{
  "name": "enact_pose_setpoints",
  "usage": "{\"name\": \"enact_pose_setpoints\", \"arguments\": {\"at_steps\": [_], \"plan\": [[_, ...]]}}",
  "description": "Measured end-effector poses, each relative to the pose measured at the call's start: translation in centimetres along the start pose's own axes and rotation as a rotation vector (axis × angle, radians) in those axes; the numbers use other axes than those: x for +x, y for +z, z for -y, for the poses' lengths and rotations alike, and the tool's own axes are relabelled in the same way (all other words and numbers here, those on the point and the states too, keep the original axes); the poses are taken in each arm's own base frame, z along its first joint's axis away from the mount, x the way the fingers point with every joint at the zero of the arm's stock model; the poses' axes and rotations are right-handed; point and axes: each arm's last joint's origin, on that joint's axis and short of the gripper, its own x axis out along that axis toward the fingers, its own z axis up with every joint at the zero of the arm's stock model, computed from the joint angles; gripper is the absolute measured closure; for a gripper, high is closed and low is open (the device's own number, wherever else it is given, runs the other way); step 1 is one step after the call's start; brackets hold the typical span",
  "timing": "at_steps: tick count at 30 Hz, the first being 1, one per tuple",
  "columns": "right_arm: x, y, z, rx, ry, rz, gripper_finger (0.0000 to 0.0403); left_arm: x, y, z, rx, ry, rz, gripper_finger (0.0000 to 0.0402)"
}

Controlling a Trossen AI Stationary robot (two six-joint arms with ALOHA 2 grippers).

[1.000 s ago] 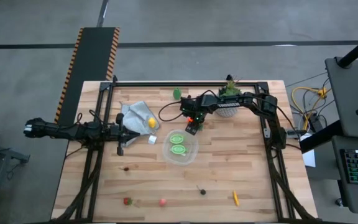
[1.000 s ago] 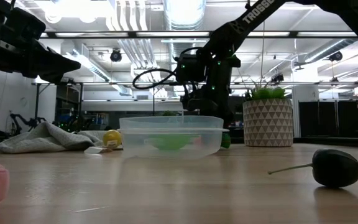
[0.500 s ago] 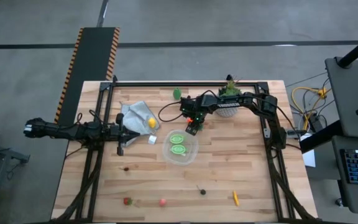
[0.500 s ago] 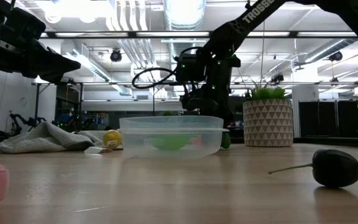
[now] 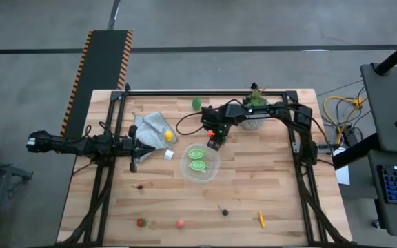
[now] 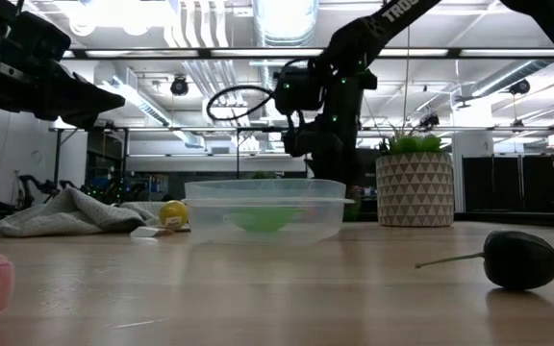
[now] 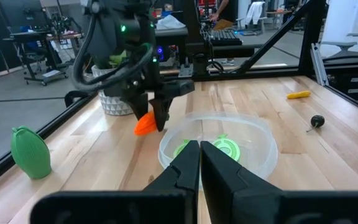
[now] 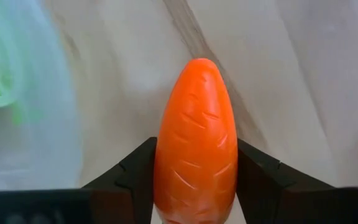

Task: Pick and placing Produce into tupperware
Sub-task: Put the orange carrot into the transparent bin

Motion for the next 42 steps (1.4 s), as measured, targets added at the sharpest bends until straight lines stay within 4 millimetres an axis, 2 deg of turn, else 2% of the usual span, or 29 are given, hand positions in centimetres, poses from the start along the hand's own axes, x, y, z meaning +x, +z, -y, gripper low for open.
{"name": "enact_pose_setpoints", "arguments": {"at_steps": [4, 12, 16, 24, 33, 36, 42], "plan": [[-1.3, -0.1, -0.6, -0.015, 0.004, 0.03, 0.0242, 0.0, 0.0, 0.0, 0.0, 0.0, 0.0, 0.0402], [-5.2, -0.6, -2.2, -0.026, 0.033, 0.142, 0.0241, 0.0, 0.0, 0.0, 0.006, 0.0, 0.001, 0.0402], [-6.1, -1.0, -3.5, -0.049, 0.049, 0.163, 0.0241, 0.0, 0.0, 0.0, 0.006, 0.0, 0.001, 0.0402], [-6.1, -1.5, -6.5, -0.106, 0.06, 0.206, 0.0241, 0.0, 0.0, 0.0, 0.006, 0.0, 0.001, 0.0402], [-6.2, -1.1, -7.9, -0.087, 0.089, 0.277, 0.0239, 0.0, 0.0, 0.0, 0.006, 0.0, 0.001, 0.0402], [-5.7, -0.9, -8.1, -0.091, 0.089, 0.286, 0.0238, 0.0, 0.0, 0.0, 0.006, 0.0, 0.001, 0.0402], [-3.2, -0.7, -8.7, -0.102, 0.075, 0.238, 0.0238, 0.0, 0.0, 0.0, 0.007, 0.0, 0.0, 0.0402]]}}
